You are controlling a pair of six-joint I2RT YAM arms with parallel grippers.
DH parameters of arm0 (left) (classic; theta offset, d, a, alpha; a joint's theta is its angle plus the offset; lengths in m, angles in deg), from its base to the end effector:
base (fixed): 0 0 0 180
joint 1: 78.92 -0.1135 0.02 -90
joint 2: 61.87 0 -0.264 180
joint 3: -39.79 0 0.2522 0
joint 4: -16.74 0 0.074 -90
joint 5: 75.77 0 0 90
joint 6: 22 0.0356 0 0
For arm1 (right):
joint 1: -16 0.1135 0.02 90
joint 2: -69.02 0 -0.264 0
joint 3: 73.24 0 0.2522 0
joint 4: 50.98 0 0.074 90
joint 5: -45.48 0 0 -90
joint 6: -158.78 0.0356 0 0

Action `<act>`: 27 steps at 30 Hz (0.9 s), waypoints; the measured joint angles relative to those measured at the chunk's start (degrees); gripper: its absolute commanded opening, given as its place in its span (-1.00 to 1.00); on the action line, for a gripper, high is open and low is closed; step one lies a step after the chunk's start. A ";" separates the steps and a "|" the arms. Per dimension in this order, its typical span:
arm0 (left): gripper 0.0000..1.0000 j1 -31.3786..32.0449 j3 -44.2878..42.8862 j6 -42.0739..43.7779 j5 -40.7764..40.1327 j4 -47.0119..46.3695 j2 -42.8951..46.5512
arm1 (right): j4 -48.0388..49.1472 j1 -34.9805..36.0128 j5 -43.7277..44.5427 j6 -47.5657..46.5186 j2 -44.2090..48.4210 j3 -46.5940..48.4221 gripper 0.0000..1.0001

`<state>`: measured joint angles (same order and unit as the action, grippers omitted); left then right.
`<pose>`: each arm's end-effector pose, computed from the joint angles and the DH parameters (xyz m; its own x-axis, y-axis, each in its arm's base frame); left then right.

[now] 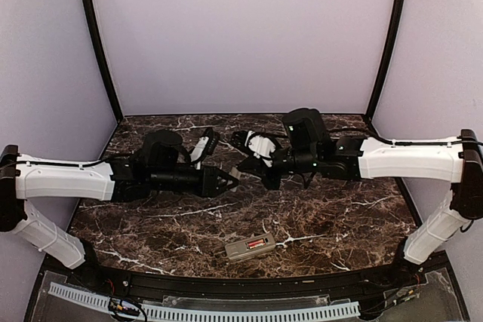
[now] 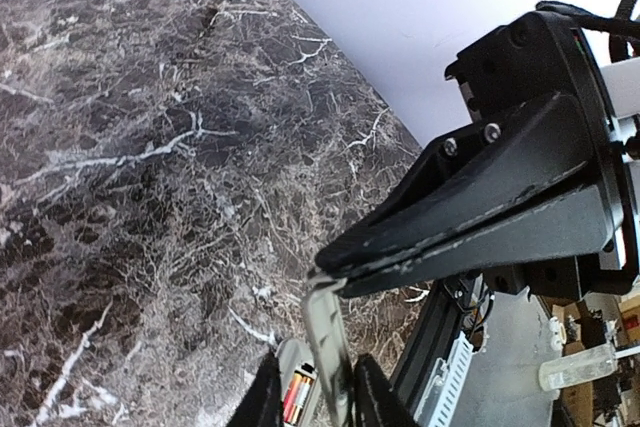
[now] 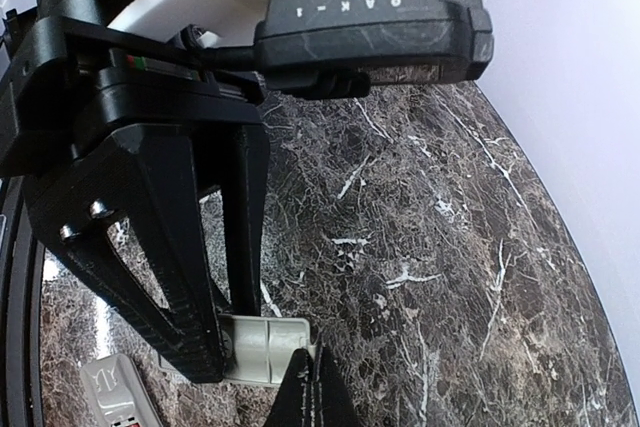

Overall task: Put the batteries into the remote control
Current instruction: Pass from the right arm to the left, then pass from the left arm to the right

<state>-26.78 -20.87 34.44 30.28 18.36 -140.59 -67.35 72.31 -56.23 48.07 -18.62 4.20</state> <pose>0.1825 -0.2508 0.2578 -0.6800 0.0091 -0.7332 0.6511 0.4672 -0.5981 0.1907 0.2991 0.2839 0.0916 -0.4868 -0.8687 -0.9440 0.2352 -0.2314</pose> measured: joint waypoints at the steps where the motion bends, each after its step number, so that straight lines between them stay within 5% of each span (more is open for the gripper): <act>1: -0.81 0.00 0.00 0.00 0.11 -0.35 0.00 | 0.09 0.02 -0.02 0.00 0.02 -0.11 -1.00; 3: -0.97 0.00 0.00 0.24 0.57 -0.98 -0.02 | 0.11 0.07 -0.04 0.00 0.11 -0.37 -1.00; 7: -1.00 -0.26 0.00 0.90 1.20 -1.42 -0.26 | 0.11 0.07 0.09 0.02 0.66 -0.81 -1.00; 15: -1.00 0.57 -0.09 7.67 -1.51 0.79 0.09 | -3.23 -0.68 -3.50 4.74 2.45 -0.22 -0.16; 20: -1.00 9.46 -0.96 22.71 -15.82 5.09 3.02 | -9.70 -5.92 -13.81 15.72 3.65 4.55 0.13; 27: -1.00 20.41 -0.11 45.55 -35.60 -0.31 4.57 | -19.21 -8.48 -23.78 28.52 3.34 10.05 0.38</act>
<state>-6.36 -20.98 79.99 -5.32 18.05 -136.02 -86.56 63.83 -80.01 76.59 -15.27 14.25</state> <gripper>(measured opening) 0.020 0.635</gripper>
